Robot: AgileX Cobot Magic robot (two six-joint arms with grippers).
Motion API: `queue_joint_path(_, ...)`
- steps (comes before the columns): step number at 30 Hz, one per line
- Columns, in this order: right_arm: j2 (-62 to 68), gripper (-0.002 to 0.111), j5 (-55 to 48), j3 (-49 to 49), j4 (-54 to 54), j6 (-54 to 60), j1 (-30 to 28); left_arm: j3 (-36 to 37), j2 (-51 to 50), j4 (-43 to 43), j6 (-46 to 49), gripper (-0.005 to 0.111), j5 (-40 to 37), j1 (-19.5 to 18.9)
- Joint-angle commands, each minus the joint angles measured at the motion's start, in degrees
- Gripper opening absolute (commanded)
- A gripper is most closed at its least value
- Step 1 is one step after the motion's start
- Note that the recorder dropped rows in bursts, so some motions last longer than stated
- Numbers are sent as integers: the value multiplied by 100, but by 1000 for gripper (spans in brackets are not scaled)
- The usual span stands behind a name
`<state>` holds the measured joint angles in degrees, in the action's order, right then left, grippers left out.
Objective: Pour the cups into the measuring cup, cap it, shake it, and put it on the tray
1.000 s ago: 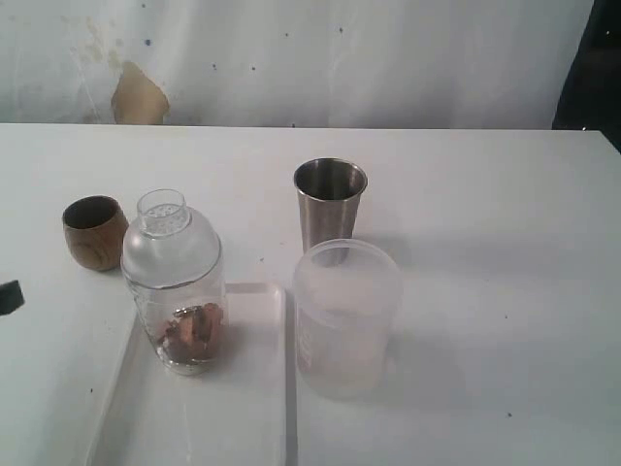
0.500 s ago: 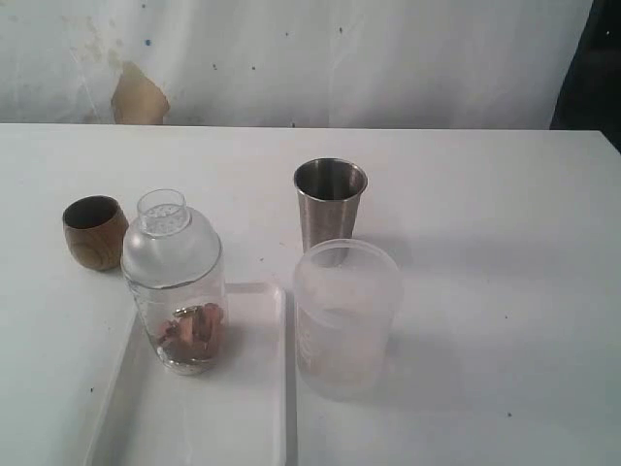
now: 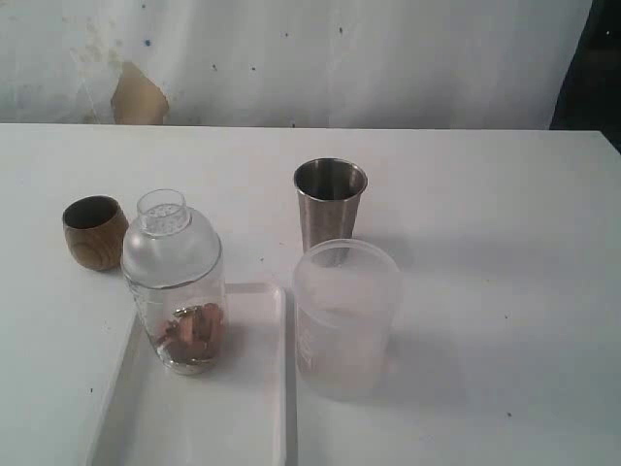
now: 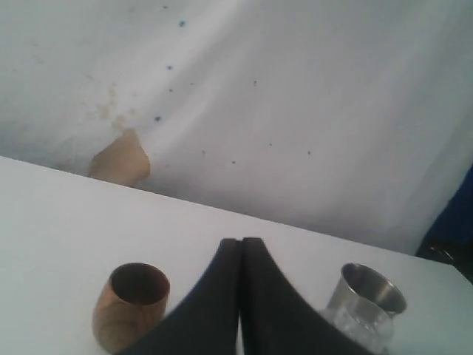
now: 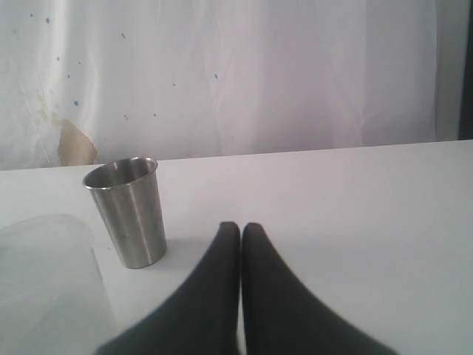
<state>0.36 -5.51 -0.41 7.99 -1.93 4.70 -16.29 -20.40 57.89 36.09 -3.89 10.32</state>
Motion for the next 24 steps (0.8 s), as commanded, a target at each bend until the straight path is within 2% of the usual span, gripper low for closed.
queue_joint_path(1,-36,0,42,41,-6,-19,38,47,176,35,15,0,-550,4)
queue_joint_path(21,-36,0,42,41,-6,-19,38,58,195,35,15,0,-458,4)
queue_joint_path(24,-36,0,42,41,-6,-19,38,340,633,-685,-104,0,-256,4)
